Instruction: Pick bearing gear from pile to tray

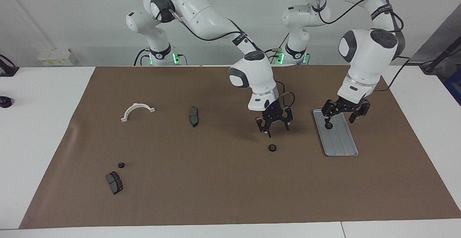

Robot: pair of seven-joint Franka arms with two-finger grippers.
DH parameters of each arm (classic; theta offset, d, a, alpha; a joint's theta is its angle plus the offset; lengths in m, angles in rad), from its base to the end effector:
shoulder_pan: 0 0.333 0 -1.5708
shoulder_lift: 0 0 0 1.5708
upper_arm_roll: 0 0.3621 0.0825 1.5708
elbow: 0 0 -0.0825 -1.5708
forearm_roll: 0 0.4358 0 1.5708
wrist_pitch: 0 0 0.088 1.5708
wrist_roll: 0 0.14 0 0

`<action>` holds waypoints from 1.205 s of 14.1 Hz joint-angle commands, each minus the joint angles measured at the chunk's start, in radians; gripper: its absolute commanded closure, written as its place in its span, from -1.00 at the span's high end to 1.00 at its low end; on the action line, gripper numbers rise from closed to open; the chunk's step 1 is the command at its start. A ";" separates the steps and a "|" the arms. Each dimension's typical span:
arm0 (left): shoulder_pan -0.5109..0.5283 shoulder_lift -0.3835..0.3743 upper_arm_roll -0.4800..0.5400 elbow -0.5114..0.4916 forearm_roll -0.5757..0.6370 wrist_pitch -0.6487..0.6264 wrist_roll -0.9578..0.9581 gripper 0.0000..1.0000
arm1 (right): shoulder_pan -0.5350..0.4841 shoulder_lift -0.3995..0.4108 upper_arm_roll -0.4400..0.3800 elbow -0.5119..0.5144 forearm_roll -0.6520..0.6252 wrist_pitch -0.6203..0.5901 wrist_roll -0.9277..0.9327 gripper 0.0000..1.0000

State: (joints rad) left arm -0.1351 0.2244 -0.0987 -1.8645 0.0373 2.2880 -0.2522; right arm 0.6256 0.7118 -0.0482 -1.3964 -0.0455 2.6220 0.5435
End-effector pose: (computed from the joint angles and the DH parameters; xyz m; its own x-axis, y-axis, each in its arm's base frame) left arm 0.6766 -0.1559 0.4044 0.9807 0.0052 0.1952 -0.0025 -0.9992 0.0395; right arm 0.7159 0.4784 0.3229 0.8896 0.0308 0.4556 0.1324 -0.9722 -0.1929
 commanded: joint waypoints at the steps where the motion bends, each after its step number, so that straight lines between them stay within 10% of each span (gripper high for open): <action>1: -0.107 0.102 0.019 0.062 0.135 0.031 -0.241 1.00 | -0.140 -0.034 0.024 -0.004 -0.002 -0.120 -0.124 0.61; 10: -0.247 0.231 0.024 0.061 0.217 0.143 -0.552 1.00 | -0.570 -0.061 0.019 -0.018 -0.010 -0.413 -0.459 0.53; 14: -0.244 0.233 0.024 0.042 0.224 0.169 -0.590 0.27 | -0.688 -0.083 0.021 -0.071 -0.020 -0.427 -0.527 0.39; 17: -0.241 0.236 0.024 0.041 0.225 0.197 -0.588 0.27 | -0.692 -0.098 0.022 -0.108 -0.005 -0.428 -0.517 0.24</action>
State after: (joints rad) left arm -0.3667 0.4518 -0.0873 -1.8226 0.2353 2.4585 -0.8151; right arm -0.0668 0.6601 -0.0445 -1.4415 -0.0503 2.2000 0.0171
